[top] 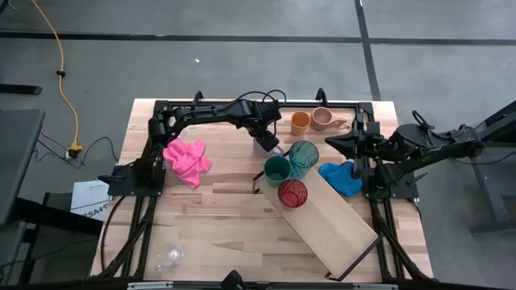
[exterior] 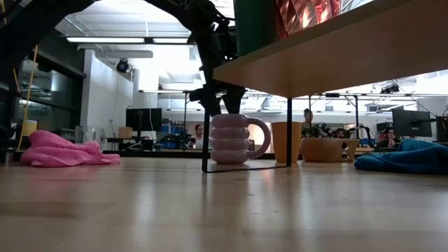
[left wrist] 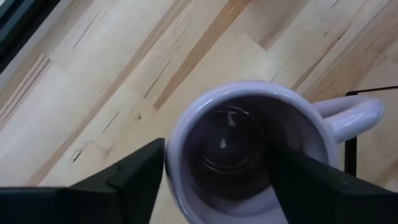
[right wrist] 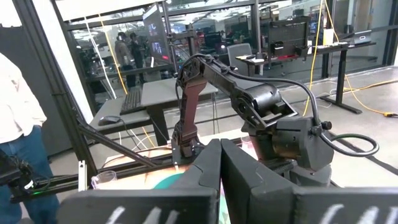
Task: Stack small to large cups/mugs on shelf
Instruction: Put the purple mug on the shelf
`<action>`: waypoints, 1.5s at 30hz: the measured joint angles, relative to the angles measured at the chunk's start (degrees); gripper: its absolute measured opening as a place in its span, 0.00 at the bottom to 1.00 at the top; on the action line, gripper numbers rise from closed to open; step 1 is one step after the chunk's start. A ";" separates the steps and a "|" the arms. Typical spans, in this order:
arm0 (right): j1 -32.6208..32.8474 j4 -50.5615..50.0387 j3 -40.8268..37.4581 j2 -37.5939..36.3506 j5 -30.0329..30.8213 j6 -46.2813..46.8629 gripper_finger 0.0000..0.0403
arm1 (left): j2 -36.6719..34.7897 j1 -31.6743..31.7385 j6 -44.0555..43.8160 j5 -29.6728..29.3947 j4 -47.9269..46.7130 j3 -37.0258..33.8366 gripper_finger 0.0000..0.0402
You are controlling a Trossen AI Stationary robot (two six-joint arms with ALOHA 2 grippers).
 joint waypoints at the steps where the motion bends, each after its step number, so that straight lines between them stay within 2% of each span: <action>1: 0.01 0.00 0.00 0.00 0.00 0.02 0.00 | 0.00 0.00 0.00 0.09 -0.02 0.00 0.68; 7: 0.00 0.00 0.00 0.00 0.00 0.10 0.00 | -0.62 0.34 0.48 -0.13 -0.76 -0.07 0.71; 14: 0.00 0.00 0.00 0.00 0.00 -0.03 0.00 | -6.65 2.92 1.76 -2.73 -0.79 -0.04 0.71; 22: 0.02 0.03 0.00 0.00 0.00 -0.07 0.00 | -18.93 5.92 3.71 -2.90 2.07 -0.04 0.71; 26: 0.00 0.24 0.00 0.00 0.00 -0.51 0.00 | -27.35 5.06 4.36 -0.07 6.36 -0.04 0.71; 30: 0.00 0.51 0.00 0.00 0.00 -0.51 0.00 | -35.86 1.37 5.19 1.84 11.18 -0.04 0.71; 34: 0.00 0.48 0.00 0.00 0.00 -0.51 0.00 | -43.57 -5.93 7.41 2.97 14.42 -0.02 0.71; 38: 0.00 0.48 0.00 0.00 0.00 -0.51 0.00 | -48.66 -15.47 9.70 -0.55 15.33 -0.68 0.71; 41: 0.00 0.48 0.00 0.00 0.00 -0.25 0.00 | -53.00 -22.35 10.76 -6.45 18.86 -6.67 0.71; 45: 0.00 0.49 0.00 0.00 0.00 0.18 0.00 | -59.53 -29.07 10.33 -11.30 30.34 -22.70 0.66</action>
